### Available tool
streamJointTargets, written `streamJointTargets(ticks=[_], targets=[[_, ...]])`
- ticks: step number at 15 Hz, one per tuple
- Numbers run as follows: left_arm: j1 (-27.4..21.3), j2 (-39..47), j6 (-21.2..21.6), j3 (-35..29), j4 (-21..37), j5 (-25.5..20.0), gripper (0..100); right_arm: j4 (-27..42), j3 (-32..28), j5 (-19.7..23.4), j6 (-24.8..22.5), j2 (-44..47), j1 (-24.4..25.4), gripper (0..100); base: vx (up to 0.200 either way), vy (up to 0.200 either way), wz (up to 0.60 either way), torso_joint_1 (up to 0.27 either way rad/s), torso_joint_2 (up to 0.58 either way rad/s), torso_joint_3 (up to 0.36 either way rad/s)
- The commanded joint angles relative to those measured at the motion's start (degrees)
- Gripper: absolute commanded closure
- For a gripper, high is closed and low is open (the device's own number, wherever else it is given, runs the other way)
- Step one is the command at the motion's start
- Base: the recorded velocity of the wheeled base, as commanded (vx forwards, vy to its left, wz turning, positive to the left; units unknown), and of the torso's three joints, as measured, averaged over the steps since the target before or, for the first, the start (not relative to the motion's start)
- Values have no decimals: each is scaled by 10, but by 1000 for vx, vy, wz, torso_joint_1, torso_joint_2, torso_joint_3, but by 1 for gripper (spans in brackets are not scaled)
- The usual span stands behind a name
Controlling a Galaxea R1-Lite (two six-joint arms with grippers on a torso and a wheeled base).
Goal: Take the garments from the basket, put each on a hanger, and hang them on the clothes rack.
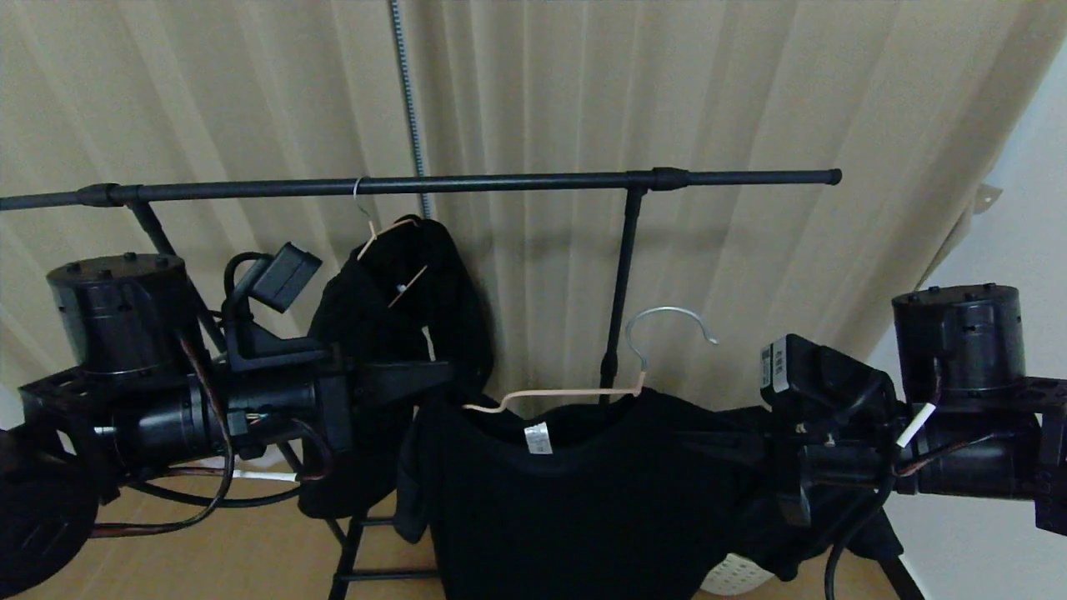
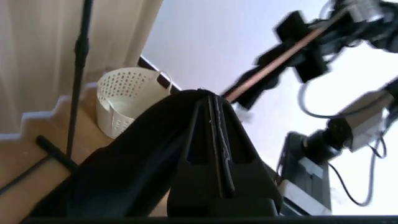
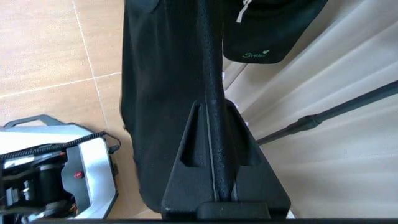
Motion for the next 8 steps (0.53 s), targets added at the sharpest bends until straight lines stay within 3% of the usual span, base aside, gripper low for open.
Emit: streamJointTargets(ticks=[1,3,5,8], targets=[[-28,-30,7,-29,26,16,100,-14,11,0,4,12,1,100,0,0,0,0,0,0],[-53,-34,23,-59,75,32,100,-38,10,-3,16,23,1,100,0,0,0,0,0,0],[-85,-37,45,-93,138,81,100,-47,10,-29,31,25,2,100,0,0,0,0,0,0],[-104,-27,48,-118,150,102,100,-65,30,-11,38,25,3,100,0,0,0,0,0,0]])
